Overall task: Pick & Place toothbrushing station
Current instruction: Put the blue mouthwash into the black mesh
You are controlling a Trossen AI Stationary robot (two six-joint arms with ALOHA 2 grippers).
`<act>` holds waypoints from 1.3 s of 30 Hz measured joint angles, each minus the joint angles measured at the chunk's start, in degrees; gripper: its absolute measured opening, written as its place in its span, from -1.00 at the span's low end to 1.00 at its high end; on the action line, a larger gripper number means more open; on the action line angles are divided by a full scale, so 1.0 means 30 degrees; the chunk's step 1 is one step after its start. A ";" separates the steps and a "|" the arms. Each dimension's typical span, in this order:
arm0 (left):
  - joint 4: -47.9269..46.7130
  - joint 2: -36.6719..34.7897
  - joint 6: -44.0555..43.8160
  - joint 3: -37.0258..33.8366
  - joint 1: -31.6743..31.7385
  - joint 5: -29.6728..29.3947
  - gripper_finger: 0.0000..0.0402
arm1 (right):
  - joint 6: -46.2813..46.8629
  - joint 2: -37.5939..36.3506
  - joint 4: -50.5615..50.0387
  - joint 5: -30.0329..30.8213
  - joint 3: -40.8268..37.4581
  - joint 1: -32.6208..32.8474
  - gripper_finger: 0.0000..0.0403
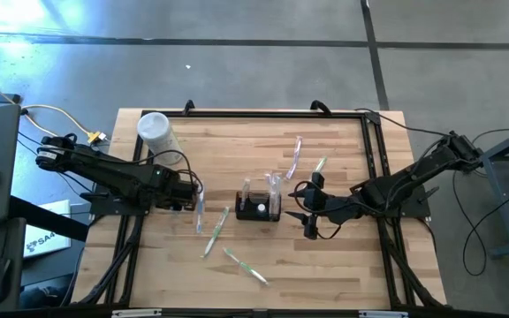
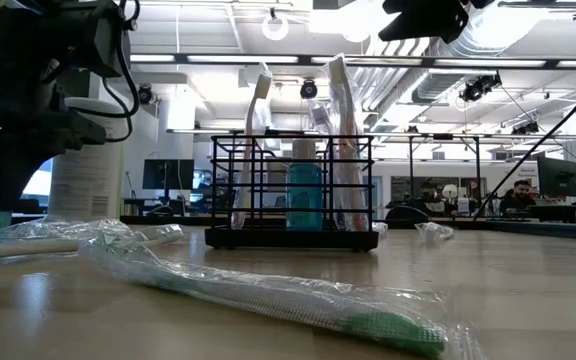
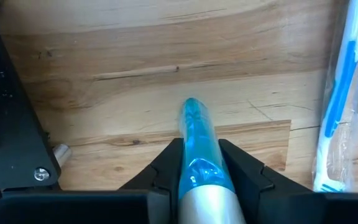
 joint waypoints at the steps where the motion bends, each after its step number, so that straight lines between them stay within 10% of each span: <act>1: 0.0001 0.0000 0.0135 0.0000 0.0000 0.0000 -0.61 | 0.0000 0.0004 -0.0009 -0.0001 0.0000 0.0000 0.17; 10: 0.0538 0.0022 0.2687 0.1777 0.0000 0.0193 -0.61 | 0.0000 0.0000 -0.0046 0.0002 0.0000 -0.0005 0.17; 29: -0.0673 0.1376 0.7788 1.4516 -0.2954 -0.6685 -0.61 | 0.0374 0.0007 -0.0485 -0.0005 0.0000 0.0009 0.17; 39: -0.1563 0.7943 1.2030 2.0547 -0.2587 -0.3691 -0.61 | 0.0596 0.0007 -0.0505 0.0085 0.0000 0.0559 0.17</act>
